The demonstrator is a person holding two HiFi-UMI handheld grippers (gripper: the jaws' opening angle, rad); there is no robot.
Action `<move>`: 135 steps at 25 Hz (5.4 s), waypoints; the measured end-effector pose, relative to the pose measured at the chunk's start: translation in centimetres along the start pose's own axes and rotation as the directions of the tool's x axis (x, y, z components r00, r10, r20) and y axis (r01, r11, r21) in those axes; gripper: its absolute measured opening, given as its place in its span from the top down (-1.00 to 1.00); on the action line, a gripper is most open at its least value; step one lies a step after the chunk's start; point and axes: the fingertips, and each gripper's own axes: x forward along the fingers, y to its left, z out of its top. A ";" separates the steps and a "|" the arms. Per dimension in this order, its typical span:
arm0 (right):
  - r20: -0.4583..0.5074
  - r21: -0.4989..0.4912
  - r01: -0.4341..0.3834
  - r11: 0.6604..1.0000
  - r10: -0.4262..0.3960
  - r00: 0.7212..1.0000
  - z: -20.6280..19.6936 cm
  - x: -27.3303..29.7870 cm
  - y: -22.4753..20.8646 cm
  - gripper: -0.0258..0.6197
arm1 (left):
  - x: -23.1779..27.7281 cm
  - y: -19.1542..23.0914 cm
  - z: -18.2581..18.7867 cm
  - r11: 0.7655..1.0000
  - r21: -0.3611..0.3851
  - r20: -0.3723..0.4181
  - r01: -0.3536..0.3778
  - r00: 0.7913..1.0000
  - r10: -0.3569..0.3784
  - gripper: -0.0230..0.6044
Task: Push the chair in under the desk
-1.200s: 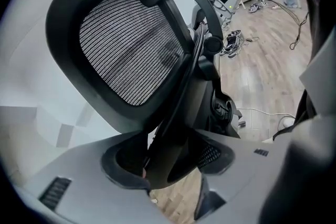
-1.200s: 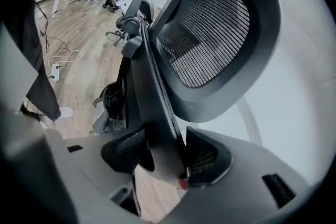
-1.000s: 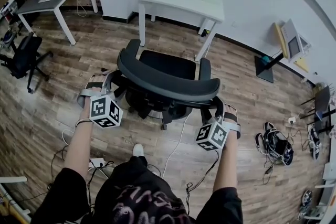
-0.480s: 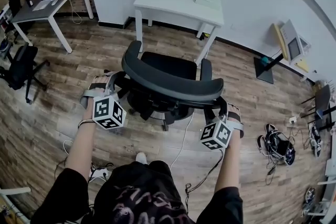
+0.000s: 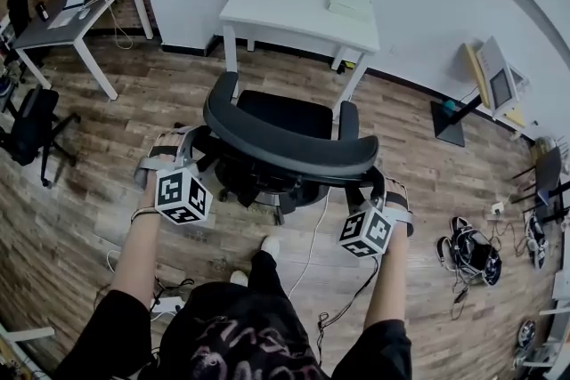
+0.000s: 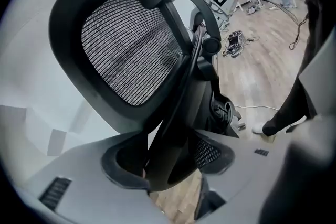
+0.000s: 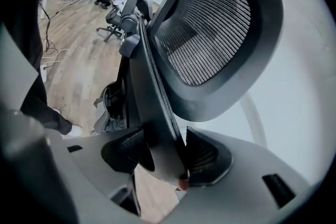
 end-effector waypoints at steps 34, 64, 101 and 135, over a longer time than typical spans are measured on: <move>0.031 -0.028 -0.023 0.999 0.024 0.999 -1.2 17.7 -13.3 0.18 | 17.3 11.7 2.6 0.999 -0.030 -0.015 -0.013 1.000 0.013 0.12; -0.018 0.002 0.004 1.000 -0.004 1.000 0.7 31.8 -21.8 0.18 | 31.3 22.4 1.2 1.000 -0.002 0.030 0.016 0.999 -0.016 0.12; -0.017 0.004 0.066 0.998 -0.066 0.998 2.7 39.6 -26.3 0.16 | 38.0 28.1 -0.3 1.000 -0.006 0.034 0.013 0.999 -0.013 0.11; -0.002 -0.007 0.069 0.998 -0.069 0.998 1.7 48.6 -33.0 0.16 | 46.9 33.6 1.2 0.999 -0.033 0.021 -0.001 1.000 0.001 0.11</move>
